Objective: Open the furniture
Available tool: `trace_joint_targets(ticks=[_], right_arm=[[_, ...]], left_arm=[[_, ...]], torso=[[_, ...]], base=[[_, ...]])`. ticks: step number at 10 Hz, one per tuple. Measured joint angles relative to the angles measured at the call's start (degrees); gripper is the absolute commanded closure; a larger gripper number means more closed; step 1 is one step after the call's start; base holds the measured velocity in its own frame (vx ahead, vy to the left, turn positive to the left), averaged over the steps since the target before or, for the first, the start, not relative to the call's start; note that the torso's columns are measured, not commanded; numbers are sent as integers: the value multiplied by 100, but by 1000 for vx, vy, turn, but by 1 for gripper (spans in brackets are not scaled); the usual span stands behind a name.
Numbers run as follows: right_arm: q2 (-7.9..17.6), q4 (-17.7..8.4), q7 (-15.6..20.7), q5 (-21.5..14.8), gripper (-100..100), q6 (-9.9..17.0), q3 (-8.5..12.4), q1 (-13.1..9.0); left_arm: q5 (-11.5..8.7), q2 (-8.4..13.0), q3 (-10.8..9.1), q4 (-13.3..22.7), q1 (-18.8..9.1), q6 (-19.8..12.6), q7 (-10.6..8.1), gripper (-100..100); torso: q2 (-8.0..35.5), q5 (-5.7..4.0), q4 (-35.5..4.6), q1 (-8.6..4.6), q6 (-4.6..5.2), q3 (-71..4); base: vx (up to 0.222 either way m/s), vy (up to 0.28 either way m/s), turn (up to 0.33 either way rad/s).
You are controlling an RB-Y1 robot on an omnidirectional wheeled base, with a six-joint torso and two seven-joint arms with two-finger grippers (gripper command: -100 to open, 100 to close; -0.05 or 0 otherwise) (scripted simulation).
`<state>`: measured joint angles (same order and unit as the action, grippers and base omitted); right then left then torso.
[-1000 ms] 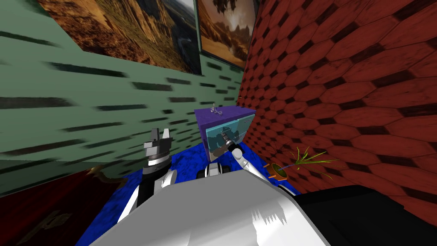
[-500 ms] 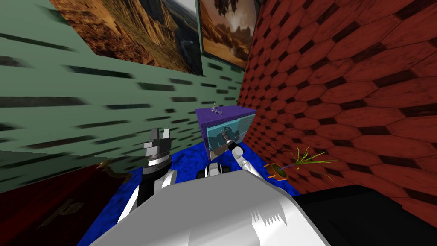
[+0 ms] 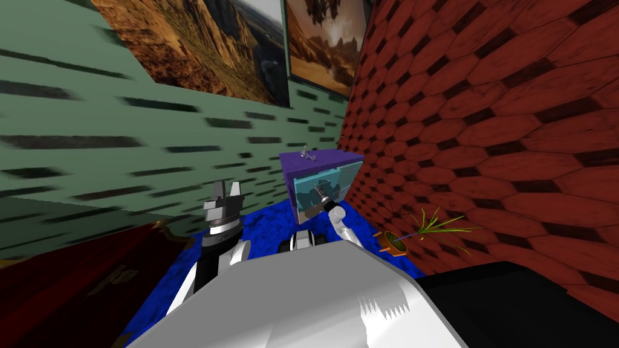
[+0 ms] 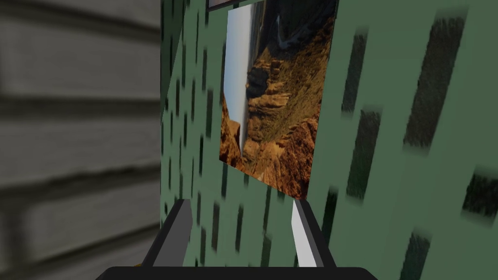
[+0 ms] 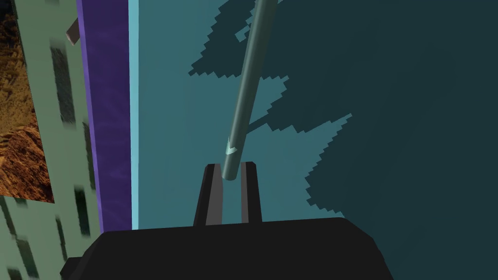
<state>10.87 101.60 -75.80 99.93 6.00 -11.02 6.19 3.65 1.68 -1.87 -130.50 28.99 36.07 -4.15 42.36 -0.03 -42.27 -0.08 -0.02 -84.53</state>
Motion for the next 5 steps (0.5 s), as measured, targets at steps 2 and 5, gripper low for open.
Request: trace_joint_targets(ticks=[2, 5], right_arm=[[-284, -90, 319, 186, 100, 321, 300, 8], [-645, -203, 772, 507, 100, 751, 703, 40]], left_arm=[[0, 0, 0, 0, 1, 0, 0, 0], [0, 0, 0, 0, 0, 0, 0, 0]], torso=[[-4, 6, -14, 1, 14, -2], [10, 2, -9, 0, 7, 7]], base=[[-37, -6, -7], [-73, -20, 70]])
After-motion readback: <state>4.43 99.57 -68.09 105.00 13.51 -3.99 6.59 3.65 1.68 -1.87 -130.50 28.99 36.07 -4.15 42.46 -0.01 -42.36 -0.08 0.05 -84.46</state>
